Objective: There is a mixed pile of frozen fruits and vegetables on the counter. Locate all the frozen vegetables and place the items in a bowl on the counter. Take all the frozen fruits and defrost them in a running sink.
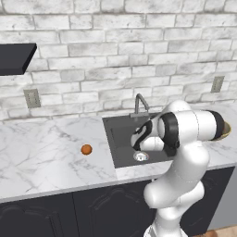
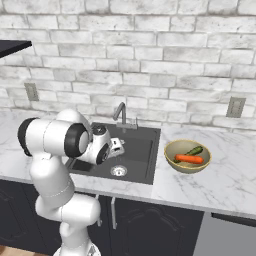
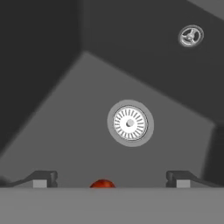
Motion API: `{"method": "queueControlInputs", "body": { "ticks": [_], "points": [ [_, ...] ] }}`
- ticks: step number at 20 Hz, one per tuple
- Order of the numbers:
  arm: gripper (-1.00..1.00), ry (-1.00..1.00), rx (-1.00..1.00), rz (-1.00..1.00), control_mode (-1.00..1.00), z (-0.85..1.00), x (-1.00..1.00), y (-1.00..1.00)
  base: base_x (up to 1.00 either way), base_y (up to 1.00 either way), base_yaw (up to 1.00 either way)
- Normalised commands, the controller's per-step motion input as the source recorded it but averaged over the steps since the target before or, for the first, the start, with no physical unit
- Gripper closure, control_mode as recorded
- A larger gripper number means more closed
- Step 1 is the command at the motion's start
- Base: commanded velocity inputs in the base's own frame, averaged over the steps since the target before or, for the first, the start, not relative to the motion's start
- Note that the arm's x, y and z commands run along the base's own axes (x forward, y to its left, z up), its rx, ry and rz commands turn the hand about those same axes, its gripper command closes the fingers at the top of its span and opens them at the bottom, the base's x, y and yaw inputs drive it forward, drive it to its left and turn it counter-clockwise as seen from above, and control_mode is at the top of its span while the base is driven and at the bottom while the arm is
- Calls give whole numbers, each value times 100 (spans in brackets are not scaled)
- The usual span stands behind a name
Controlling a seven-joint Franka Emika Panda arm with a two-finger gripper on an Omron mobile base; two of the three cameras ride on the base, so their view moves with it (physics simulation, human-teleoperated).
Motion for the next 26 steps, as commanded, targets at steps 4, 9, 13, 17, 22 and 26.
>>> {"method": "queueControlInputs", "body": {
  "ticks": [4,9,13,17,22,26],
  "points": [
    [-100,0,0,-1,-100,27,17,20,0,0,0],
    [-100,0,0,0,-100,21,22,21,0,0,0],
    [-100,0,0,0,-100,33,14,11,0,0,0],
    [-100,0,0,0,-100,29,15,15,0,0,0],
    [-100,0,0,0,-100,27,13,17,0,0,0],
    [-100,-1,0,0,-100,32,9,17,0,0,0]
  ]
}}
